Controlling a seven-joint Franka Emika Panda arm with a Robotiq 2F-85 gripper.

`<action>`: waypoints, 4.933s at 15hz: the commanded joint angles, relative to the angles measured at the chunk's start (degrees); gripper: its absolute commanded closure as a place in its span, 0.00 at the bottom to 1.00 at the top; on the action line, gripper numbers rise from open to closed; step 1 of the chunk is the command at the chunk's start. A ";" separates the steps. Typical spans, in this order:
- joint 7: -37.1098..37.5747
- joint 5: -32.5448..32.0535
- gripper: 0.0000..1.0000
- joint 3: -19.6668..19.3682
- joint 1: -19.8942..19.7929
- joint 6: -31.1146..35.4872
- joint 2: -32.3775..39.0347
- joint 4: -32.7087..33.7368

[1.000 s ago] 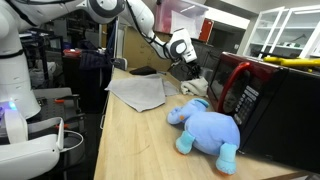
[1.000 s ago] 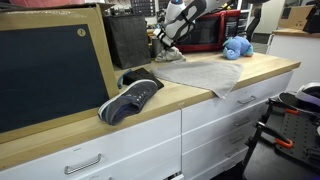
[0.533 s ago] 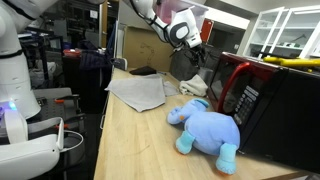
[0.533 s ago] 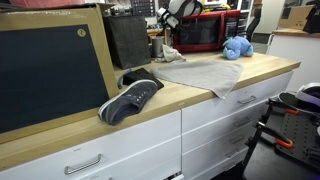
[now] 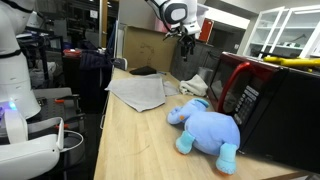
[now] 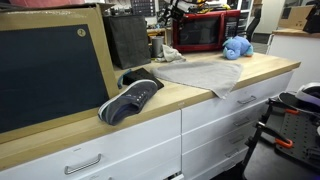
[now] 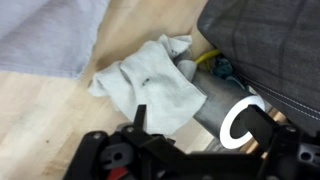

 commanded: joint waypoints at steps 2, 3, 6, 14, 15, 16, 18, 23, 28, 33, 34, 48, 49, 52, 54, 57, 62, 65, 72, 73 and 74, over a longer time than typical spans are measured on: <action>-6.78 -2.27 0.00 -2.54 1.13 -11.24 -5.16 -7.65; -7.38 -3.92 0.25 -3.29 1.73 -13.26 -5.23 -8.53; -7.49 -8.81 0.44 -4.99 3.24 -17.04 -5.46 -11.39; -11.42 -17.16 1.00 -6.60 4.40 -20.79 -6.97 -16.51; -13.52 -18.17 1.00 -6.79 4.13 -20.30 -7.29 -17.67; -15.57 -19.31 1.00 -7.15 3.91 -19.72 -7.90 -19.25; -20.01 -20.75 1.00 -7.71 3.33 -18.21 -9.51 -23.04; -32.87 -23.33 1.00 -10.18 0.19 -11.75 -14.82 -35.21; -40.60 -23.03 1.00 -11.39 -2.78 -3.30 -17.09 -44.76; -40.07 -23.50 1.00 -9.85 -0.98 -2.22 -21.72 -52.66; -40.45 -24.20 1.00 -9.63 -0.81 -2.77 -22.67 -53.68; -51.08 -26.44 1.00 -9.03 -1.56 -7.53 -35.05 -61.42; -51.47 -23.05 1.00 -8.96 -1.23 -5.13 -35.14 -61.48; -53.37 -15.38 1.00 -8.42 -0.43 6.03 -34.09 -62.69; -55.03 -12.40 1.00 -7.87 0.05 14.08 -32.64 -64.02; -53.57 -11.38 1.00 -6.04 1.02 21.97 -29.72 -65.99; -51.47 -15.46 1.00 -5.75 0.30 28.18 -23.81 -66.61; -49.66 -20.43 1.00 -7.36 -0.73 28.52 -23.64 -66.16; -47.54 -33.61 1.00 -10.80 -3.15 19.04 -29.07 -67.38; -47.85 -34.34 1.00 -10.75 -3.41 17.17 -29.89 -67.62; -48.03 -34.81 1.00 -10.54 -3.62 15.13 -30.49 -67.65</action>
